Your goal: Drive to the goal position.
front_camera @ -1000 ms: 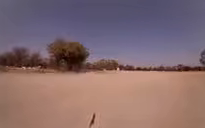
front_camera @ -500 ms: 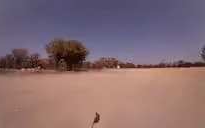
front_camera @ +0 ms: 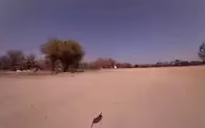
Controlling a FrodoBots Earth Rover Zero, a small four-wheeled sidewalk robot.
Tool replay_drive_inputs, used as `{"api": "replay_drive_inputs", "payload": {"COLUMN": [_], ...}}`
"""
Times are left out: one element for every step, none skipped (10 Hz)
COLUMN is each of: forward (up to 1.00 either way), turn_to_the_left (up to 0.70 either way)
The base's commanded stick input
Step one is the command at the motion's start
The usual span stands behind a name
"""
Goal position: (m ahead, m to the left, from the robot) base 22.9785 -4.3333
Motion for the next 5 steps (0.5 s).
{"api": "replay_drive_inputs", "payload": {"forward": [1.0,1.0,1.0,1.0,1.0], "turn_to_the_left": [0.0,0.0,0.0,0.0,0.0]}}
